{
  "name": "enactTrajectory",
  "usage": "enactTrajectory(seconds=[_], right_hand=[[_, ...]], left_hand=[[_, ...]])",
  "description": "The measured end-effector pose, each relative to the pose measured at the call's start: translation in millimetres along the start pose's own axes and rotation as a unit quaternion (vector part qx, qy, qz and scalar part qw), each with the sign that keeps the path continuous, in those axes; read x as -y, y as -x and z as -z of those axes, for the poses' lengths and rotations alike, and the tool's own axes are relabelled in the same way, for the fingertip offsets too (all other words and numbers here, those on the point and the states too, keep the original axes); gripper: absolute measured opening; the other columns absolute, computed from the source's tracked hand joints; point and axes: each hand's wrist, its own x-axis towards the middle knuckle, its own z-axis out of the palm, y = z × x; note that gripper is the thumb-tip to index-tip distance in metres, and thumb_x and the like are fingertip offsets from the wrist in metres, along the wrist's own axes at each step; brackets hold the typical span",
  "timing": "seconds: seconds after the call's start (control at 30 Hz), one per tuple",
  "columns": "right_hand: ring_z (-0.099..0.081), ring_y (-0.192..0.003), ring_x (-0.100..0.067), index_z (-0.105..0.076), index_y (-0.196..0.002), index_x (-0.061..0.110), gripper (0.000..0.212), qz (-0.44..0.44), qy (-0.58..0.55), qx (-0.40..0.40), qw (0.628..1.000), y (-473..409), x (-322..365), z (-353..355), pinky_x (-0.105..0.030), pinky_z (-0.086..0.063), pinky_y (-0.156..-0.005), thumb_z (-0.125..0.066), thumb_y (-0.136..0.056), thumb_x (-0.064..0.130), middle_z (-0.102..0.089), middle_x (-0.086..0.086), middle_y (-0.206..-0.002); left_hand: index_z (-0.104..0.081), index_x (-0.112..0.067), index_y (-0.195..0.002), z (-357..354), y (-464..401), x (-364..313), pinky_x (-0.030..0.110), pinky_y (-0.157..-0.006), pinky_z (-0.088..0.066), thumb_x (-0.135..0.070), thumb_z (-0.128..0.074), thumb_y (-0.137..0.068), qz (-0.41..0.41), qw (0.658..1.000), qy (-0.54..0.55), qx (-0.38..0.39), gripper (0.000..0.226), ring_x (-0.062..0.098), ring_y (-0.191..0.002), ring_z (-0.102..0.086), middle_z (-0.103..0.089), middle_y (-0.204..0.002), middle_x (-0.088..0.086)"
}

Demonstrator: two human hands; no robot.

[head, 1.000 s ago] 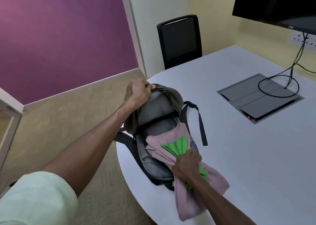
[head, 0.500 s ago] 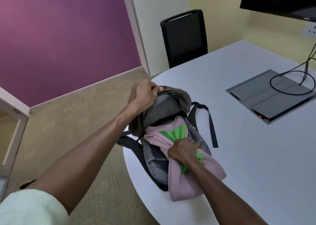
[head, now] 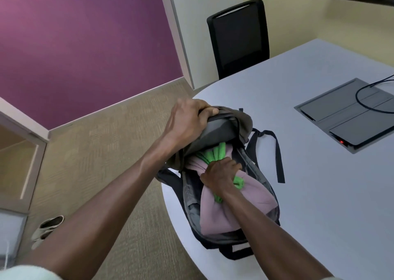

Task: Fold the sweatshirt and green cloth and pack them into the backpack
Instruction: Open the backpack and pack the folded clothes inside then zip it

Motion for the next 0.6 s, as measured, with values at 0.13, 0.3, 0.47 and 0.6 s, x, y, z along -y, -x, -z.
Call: enactTrajectory(seconds=[0.13,0.3,0.47,0.6], right_hand=[[-0.046,-0.117,-0.037,-0.054,-0.130,0.007,0.068,-0.025,-0.046,0.012,0.999,-15,13,8,-0.051,-0.030,-0.100,-0.042,-0.088,0.059,-0.048,-0.023,-0.132],[-0.043,-0.118,-0.036,-0.045,-0.136,0.004,0.086,-0.058,-0.078,0.033,0.995,-34,17,-2,-0.049,-0.032,-0.100,-0.040,-0.082,0.071,-0.044,-0.023,-0.132],[-0.039,-0.123,-0.040,-0.039,-0.143,0.009,0.114,-0.023,-0.176,0.078,0.981,-45,-13,-14,-0.050,-0.030,-0.098,-0.031,-0.068,0.095,-0.038,-0.022,-0.138],[-0.049,-0.116,-0.044,-0.051,-0.132,0.008,0.044,-0.017,-0.257,-0.052,0.965,-49,-56,-32,-0.047,-0.040,-0.097,-0.046,-0.098,0.036,-0.048,-0.027,-0.129]], left_hand=[[-0.080,-0.015,-0.091,1,9,-8,0.013,-0.058,-0.043,-0.027,-0.065,-0.094,0.001,1.000,0.009,0.003,0.019,0.006,-0.066,-0.064,-0.076,-0.078,-0.004],[-0.081,-0.016,-0.089,-4,19,-2,0.018,-0.057,-0.045,-0.026,-0.066,-0.094,0.028,0.999,0.030,0.009,0.019,0.005,-0.063,-0.064,-0.075,-0.074,-0.005],[-0.081,-0.014,-0.090,-12,11,9,0.027,-0.063,-0.049,-0.027,-0.066,-0.094,0.080,0.996,0.030,0.019,0.020,0.010,-0.068,-0.065,-0.076,-0.079,-0.001],[-0.079,-0.011,-0.089,-15,-2,15,0.034,-0.071,-0.050,-0.029,-0.064,-0.094,0.094,0.995,0.017,0.037,0.024,0.017,-0.075,-0.067,-0.076,-0.081,0.003]])
